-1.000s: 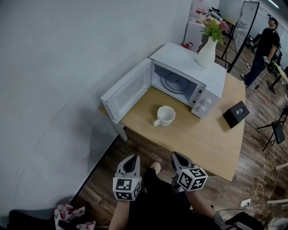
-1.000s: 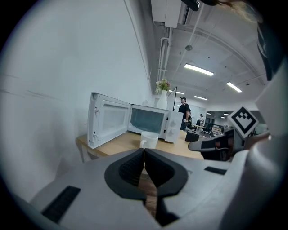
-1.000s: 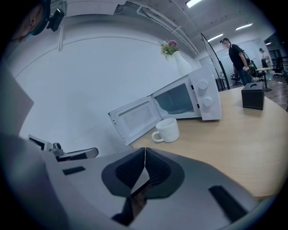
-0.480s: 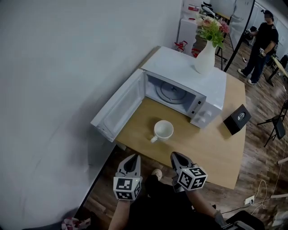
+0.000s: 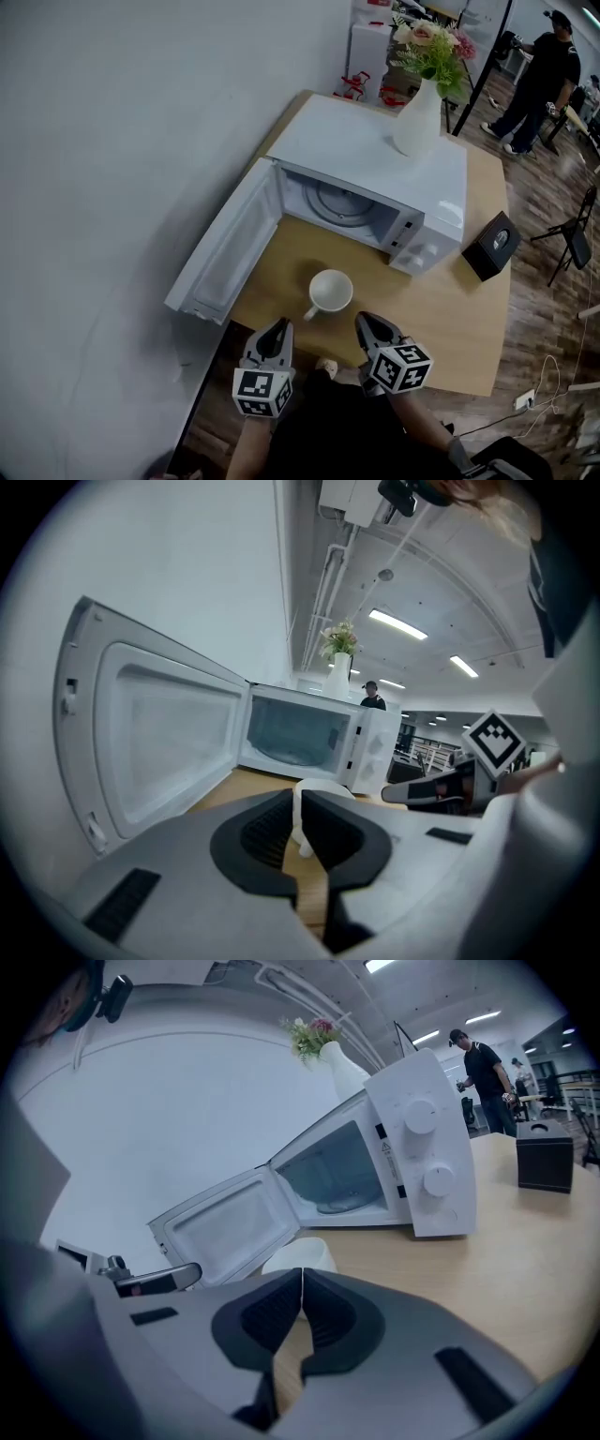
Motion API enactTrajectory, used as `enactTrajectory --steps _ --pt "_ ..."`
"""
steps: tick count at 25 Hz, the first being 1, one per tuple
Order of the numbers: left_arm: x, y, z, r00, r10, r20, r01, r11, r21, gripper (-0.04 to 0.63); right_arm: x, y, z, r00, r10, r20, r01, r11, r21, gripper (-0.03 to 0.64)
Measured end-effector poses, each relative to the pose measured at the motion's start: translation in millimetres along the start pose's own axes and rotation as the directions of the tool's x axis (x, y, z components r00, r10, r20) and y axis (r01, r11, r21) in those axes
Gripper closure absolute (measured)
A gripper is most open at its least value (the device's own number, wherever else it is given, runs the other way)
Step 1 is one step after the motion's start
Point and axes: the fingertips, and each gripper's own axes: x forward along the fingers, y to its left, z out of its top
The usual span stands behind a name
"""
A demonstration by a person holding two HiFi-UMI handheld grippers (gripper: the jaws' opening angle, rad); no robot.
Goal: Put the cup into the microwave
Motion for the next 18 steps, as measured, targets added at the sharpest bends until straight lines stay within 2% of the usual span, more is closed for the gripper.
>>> enactTrajectory --steps 3,4,5,6,8,13,18 --pt "13 -4 -4 0.997 -0.064 -0.035 0.063 0.998 -0.006 0.580 5 -11 5 1.000 -0.024 0.006 0.024 1.000 0.018 0.623" --pt "17 -7 -7 0.994 -0.094 -0.056 0.094 0.996 -0.012 0.508 7 -14 7 0.999 -0.032 0.009 0.031 0.999 0.023 0.623" --pt "21 -10 -11 0.989 -0.124 -0.079 0.123 0.992 -0.017 0.380 8 -18 9 0.999 -0.039 0.012 0.039 0.999 0.028 0.623" --pt "24 -12 -15 0.984 -0.146 -0.100 0.144 0.989 -0.018 0.308 10 -21 10 0.999 -0.046 0.014 0.046 0.998 0.032 0.623" --pt "29 -15 -21 0.978 -0.169 -0.122 0.169 0.986 -0.005 0.286 13 -26 12 0.998 -0.058 0.019 0.057 0.998 0.041 0.623" --pt "48 -22 -33 0.969 -0.210 -0.127 0.213 0.977 0.011 0.167 20 -42 12 0.996 -0.088 0.026 0.086 0.994 0.067 0.623" --pt "65 -19 -39 0.973 -0.204 -0.104 0.208 0.978 0.030 0.131 17 -55 10 0.992 -0.123 0.035 0.120 0.990 0.080 0.623"
